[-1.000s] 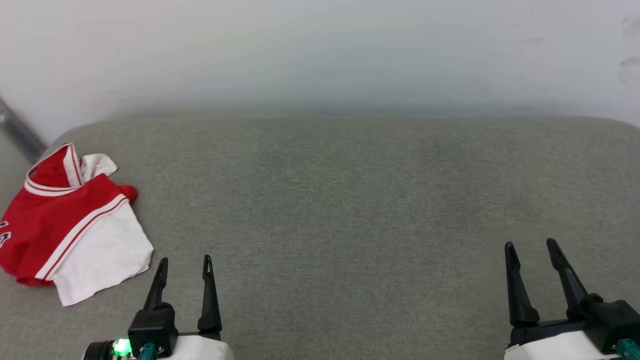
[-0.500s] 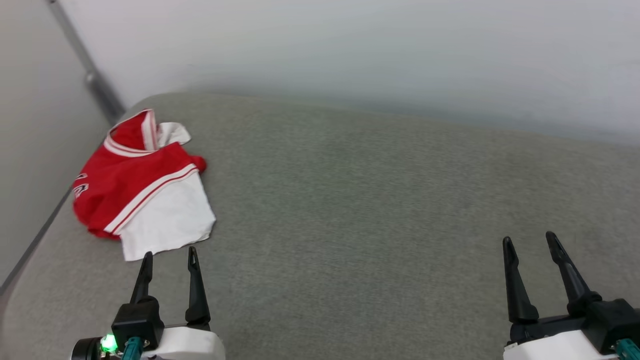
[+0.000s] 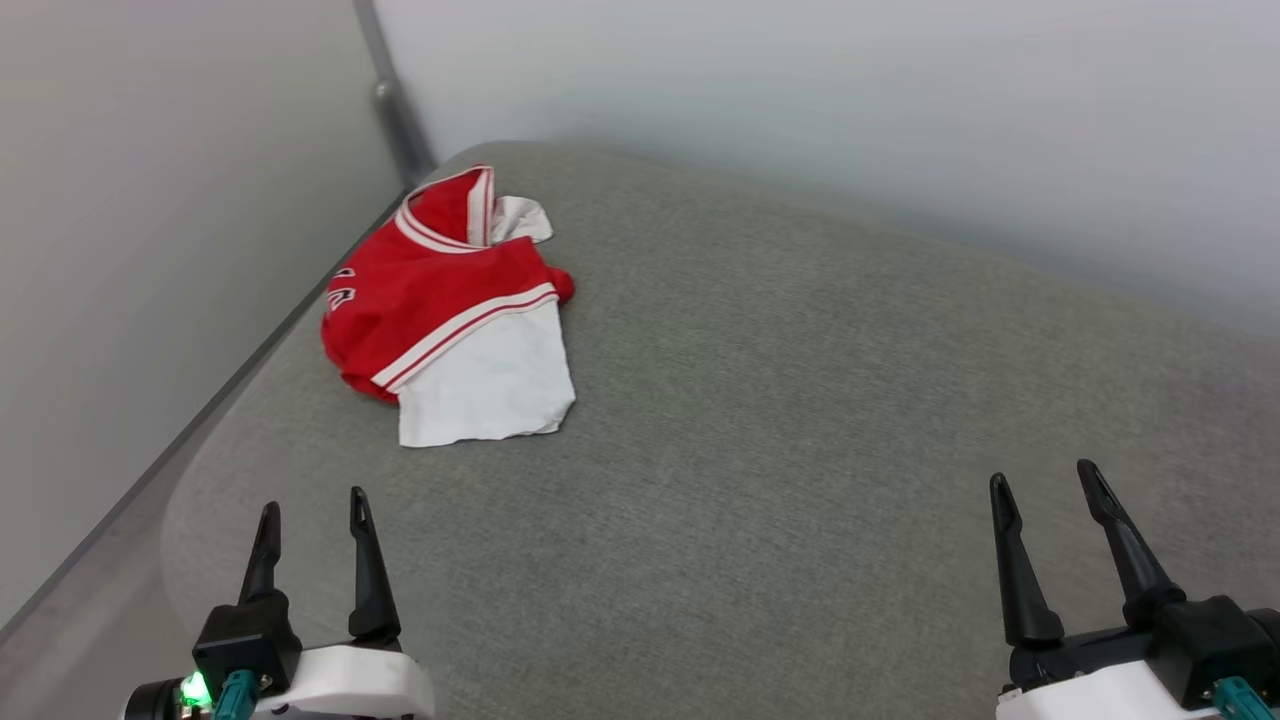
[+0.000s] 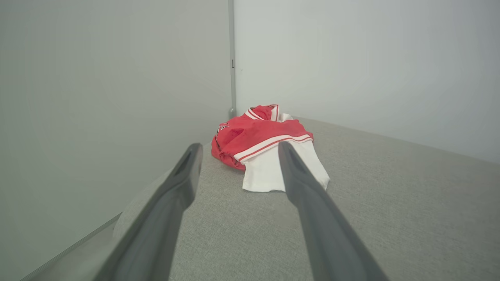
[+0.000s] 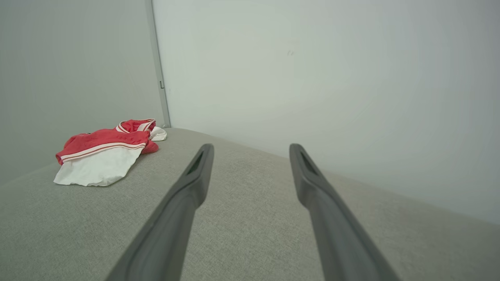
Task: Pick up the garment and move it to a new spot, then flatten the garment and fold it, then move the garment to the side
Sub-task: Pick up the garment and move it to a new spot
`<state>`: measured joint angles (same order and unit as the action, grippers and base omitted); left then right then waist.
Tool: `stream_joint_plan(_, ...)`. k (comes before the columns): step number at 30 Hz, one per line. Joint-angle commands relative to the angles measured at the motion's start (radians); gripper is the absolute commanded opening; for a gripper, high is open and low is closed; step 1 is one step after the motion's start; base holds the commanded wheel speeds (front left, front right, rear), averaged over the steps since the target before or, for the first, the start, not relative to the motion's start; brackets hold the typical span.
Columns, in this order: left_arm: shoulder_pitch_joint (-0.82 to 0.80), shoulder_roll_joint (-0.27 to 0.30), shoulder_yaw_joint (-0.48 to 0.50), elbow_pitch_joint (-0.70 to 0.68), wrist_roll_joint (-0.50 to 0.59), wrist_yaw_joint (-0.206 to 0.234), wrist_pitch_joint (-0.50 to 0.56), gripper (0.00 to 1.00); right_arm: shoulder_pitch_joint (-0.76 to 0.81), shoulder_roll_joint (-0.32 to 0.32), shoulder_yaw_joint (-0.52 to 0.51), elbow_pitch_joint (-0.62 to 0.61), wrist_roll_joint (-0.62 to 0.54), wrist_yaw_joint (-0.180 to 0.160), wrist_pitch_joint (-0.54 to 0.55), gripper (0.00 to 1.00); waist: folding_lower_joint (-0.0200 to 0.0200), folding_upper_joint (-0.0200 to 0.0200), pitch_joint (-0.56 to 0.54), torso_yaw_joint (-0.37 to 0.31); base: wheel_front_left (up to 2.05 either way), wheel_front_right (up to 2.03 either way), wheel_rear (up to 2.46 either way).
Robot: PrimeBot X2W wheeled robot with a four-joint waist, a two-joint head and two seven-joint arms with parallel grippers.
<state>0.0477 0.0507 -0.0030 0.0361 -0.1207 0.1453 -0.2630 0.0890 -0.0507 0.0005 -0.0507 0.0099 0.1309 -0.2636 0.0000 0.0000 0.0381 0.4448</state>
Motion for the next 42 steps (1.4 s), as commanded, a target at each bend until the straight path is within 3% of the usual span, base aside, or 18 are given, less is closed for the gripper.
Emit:
stream_joint_plan(1,0.006,0.0,0.005,-0.002,-0.006,0.005,-0.003,1.0,0.003,0.001,0.002,-0.003,-0.007,0.0,-0.002,1.0,0.0,0.0,0.002,0.033,0.0,0.0,0.0)
stream_joint_plan(10,0.007,0.0,0.029,0.002,-0.03,0.011,-0.003,1.0,-0.013,0.001,0.005,-0.006,-0.021,0.0,-0.002,1.0,0.0,0.0,0.017,0.033,0.0,0.0,0.0)
stream_joint_plan(18,-0.168,0.038,0.137,0.034,-0.012,-0.089,-0.003,1.0,-0.044,0.001,-0.012,-0.031,-0.064,0.0,-0.002,1.0,0.0,0.0,0.102,0.003,0.0,0.0,0.0)
stream_joint_plan(27,-0.476,0.15,0.238,0.17,-0.049,-0.19,-0.003,1.0,-0.116,0.001,-0.016,-0.064,-0.147,0.0,-0.002,1.0,0.0,0.0,0.253,-0.027,0.0,0.0,0.0)
stream_joint_plan(28,-0.56,0.198,0.259,0.209,-0.061,-0.213,-0.003,1.0,-0.14,-0.005,-0.016,-0.078,-0.167,0.0,-0.002,1.0,0.0,0.0,0.296,-0.037,0.0,0.0,0.0)
stream_joint_plan(29,-0.56,0.198,0.259,0.209,-0.061,-0.213,-0.003,1.0,-0.14,-0.005,-0.016,-0.078,-0.167,0.0,-0.002,1.0,0.0,0.0,0.296,-0.037,0.0,0.0,0.0)
stream_joint_plan(35,-0.752,0.332,0.28,0.363,-0.105,-0.254,0.004,1.0,-0.193,-0.032,-0.031,-0.127,-0.19,0.0,-0.002,1.0,0.0,0.0,0.409,-0.067,0.0,0.0,0.0)
stream_joint_plan(42,-0.936,0.46,0.215,0.539,-0.257,-0.273,0.158,1.0,-0.22,-0.075,-0.051,-0.192,-0.205,0.0,-0.002,1.0,0.0,0.0,0.5,-0.089,0.0,0.0,0.0)
